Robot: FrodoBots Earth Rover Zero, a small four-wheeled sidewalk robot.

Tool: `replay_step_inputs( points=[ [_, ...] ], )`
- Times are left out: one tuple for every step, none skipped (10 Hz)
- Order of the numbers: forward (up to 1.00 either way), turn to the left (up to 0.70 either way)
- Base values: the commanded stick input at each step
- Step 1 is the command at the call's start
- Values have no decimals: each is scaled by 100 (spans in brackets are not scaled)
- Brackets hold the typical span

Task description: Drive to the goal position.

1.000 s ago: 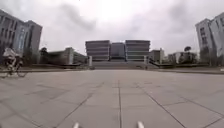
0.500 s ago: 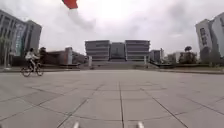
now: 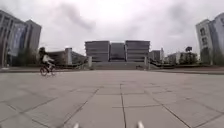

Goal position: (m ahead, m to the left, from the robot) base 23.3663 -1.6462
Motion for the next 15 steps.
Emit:
replay_step_inputs(
  points=[
    [70, 0],
    [70, 0],
    [70, 0],
    [70, 0],
    [70, 0],
    [70, 0],
    [70, -1],
    [70, -1],
    [70, -1],
    [70, -1],
    [70, -9],
    [70, -12],
    [70, -10],
    [70, -6],
    [70, 0]
  ],
)
